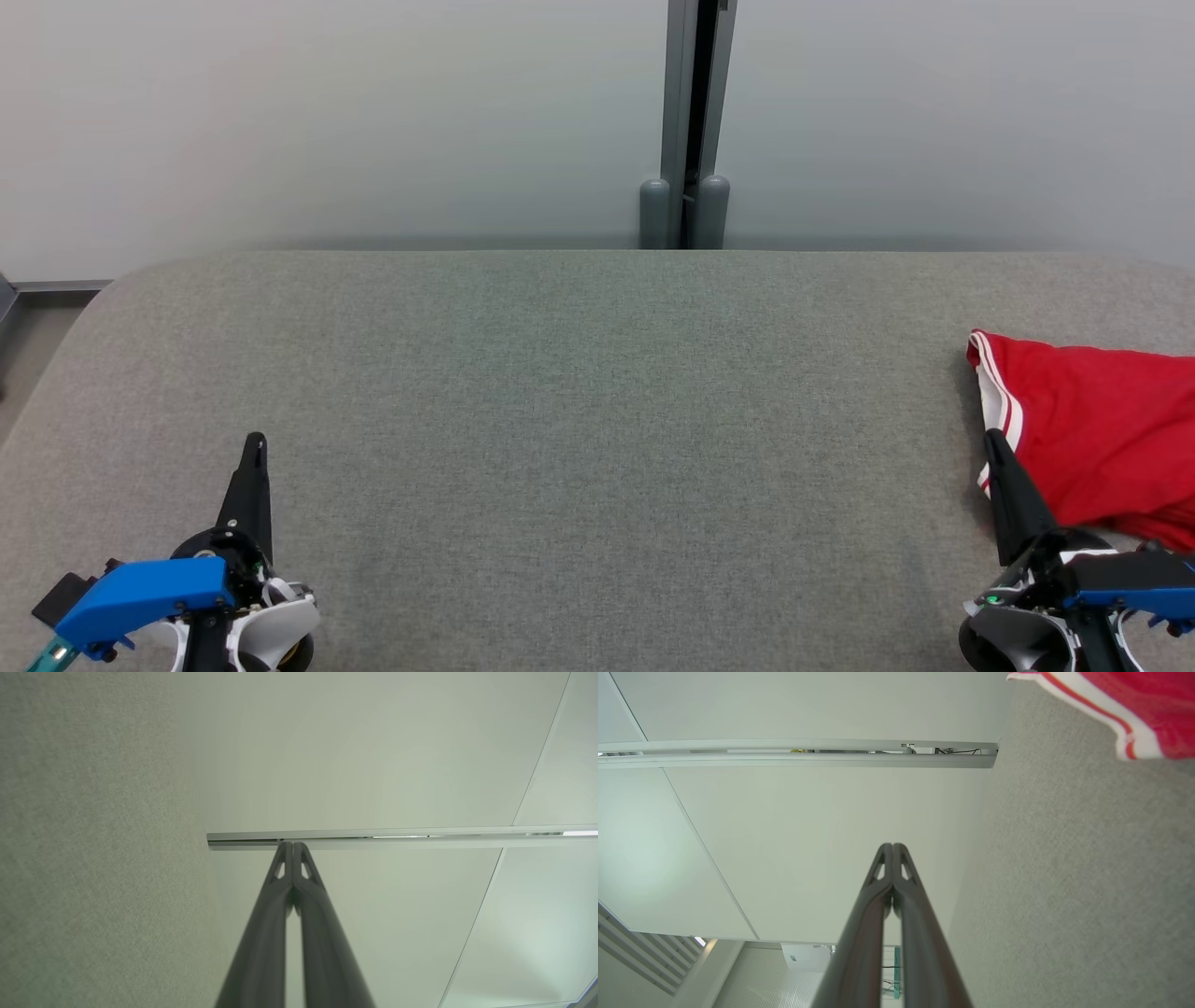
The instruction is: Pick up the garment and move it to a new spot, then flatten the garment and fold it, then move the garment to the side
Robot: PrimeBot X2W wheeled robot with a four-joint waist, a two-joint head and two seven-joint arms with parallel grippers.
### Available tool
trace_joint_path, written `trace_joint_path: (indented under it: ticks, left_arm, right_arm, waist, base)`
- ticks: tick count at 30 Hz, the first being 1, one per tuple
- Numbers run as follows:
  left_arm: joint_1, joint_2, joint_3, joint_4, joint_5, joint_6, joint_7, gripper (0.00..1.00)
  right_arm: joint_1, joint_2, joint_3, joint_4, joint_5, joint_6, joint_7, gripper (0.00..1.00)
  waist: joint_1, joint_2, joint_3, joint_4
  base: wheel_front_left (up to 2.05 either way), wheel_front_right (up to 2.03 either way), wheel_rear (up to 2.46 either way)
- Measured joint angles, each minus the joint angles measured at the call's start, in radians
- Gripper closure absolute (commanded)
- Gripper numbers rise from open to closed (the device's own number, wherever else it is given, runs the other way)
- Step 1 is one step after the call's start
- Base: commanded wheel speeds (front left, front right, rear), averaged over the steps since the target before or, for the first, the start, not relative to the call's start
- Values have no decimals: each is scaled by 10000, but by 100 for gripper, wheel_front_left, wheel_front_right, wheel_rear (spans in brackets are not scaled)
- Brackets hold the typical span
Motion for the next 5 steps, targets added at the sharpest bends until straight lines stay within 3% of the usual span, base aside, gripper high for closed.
trace_joint_path:
  ticks: [5]
  left_arm:
    - [-1, -6, 4, 0, 0, 0, 0, 100]
  right_arm:
    - [0, 0, 0, 0, 0, 0, 0, 100]
  waist:
    - [0, 0, 0, 0]
  base:
    - [0, 0, 0]
